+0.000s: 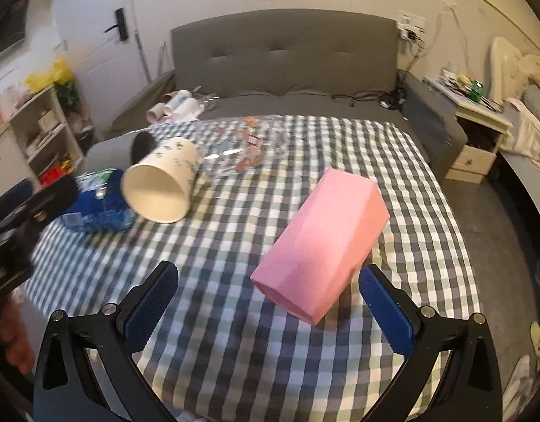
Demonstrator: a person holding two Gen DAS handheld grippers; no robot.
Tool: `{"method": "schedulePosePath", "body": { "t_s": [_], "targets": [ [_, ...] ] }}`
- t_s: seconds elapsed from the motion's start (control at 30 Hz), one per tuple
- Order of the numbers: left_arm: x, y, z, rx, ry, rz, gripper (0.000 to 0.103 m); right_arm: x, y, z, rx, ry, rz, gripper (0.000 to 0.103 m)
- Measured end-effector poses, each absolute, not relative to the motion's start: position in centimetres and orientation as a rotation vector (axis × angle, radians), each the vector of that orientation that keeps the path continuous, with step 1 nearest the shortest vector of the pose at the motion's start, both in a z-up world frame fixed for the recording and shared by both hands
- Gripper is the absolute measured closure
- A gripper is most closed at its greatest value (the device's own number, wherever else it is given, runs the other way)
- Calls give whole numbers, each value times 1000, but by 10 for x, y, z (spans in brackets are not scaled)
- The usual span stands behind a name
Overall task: Flip cup upside down
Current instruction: 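Carry the pink cup toward the right tool while the right tool grasps it, then rotate the held pink cup upright with the right tool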
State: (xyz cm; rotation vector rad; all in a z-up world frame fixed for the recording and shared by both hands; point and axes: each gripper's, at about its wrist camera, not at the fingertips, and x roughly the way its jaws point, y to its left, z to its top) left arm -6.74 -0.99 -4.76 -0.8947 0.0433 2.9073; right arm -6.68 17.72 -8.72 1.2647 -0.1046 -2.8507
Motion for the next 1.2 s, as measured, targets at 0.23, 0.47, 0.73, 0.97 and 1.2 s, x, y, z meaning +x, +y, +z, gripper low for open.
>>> {"method": "schedulePosePath", "body": {
  "t_s": [0.23,0.47,0.73,0.97,1.2],
  "targets": [
    [-64,2,-60,-910,93,2846,1,-79,197,-111,1389,-234,-2893,13],
    [-62,0,-65,-924,92,2835,1,-79,198,-114,1404,-222,-2889,34],
    [-59,-4,-65,-942,66,2839,1,-71,195,-100,1363,-158,-2897,37],
    [-54,2,-62,-940,92,2847,1,-65,197,-81,1279,-104,-2915,39],
    [-53,8,-62,-947,129,2850,1,-61,204,-70,1216,-101,-2921,42]
  ]
}}
